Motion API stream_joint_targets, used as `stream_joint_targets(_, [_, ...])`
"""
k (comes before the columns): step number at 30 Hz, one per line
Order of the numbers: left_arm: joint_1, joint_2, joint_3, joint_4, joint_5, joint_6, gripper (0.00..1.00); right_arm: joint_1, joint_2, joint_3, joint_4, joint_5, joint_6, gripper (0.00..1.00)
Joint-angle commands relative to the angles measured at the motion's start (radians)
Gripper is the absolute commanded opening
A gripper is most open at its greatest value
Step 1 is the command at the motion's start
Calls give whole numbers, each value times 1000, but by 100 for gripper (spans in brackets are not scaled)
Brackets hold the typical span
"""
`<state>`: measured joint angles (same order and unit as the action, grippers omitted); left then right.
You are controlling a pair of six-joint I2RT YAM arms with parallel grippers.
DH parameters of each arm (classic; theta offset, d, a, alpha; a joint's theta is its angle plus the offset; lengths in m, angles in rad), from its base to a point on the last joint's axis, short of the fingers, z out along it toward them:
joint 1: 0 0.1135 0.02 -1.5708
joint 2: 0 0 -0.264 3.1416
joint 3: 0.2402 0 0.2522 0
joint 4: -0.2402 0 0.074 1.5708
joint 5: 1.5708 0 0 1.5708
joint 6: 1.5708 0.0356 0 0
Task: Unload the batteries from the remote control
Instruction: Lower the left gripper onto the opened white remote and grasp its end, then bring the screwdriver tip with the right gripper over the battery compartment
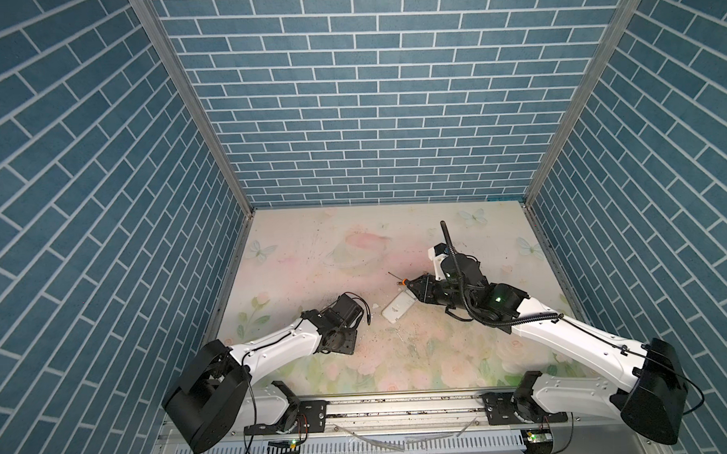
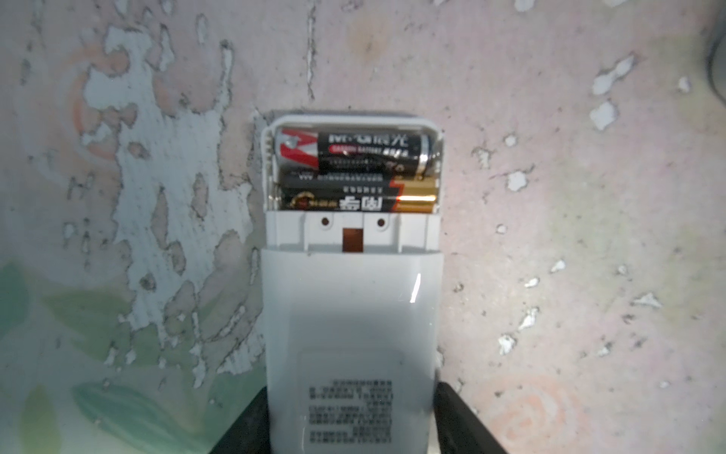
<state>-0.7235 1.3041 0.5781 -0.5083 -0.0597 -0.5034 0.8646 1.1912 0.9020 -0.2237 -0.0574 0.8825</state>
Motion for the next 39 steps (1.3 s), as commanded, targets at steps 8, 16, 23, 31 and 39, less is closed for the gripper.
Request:
stream_joint_targets(8, [-18,65,-18,43,89,2,42,-3,-25,3,-6,-1,4,0])
stream_joint_targets(16, [-92,110,16,70,100,10,33,-3,-23,-4,-39,-9,9,0])
stream_joint_targets(23, [-171,150,59,105,109,51,31,-3,-15,-23,-116,2,40,0])
stream_joint_targets(31, [-257,155,71,121,101,73,30,-2,-29,-70,-146,-11,72,0])
stream_joint_targets(39, [-291,156,32,94,83,11,30,53,-22,-66,-268,-9,101,0])
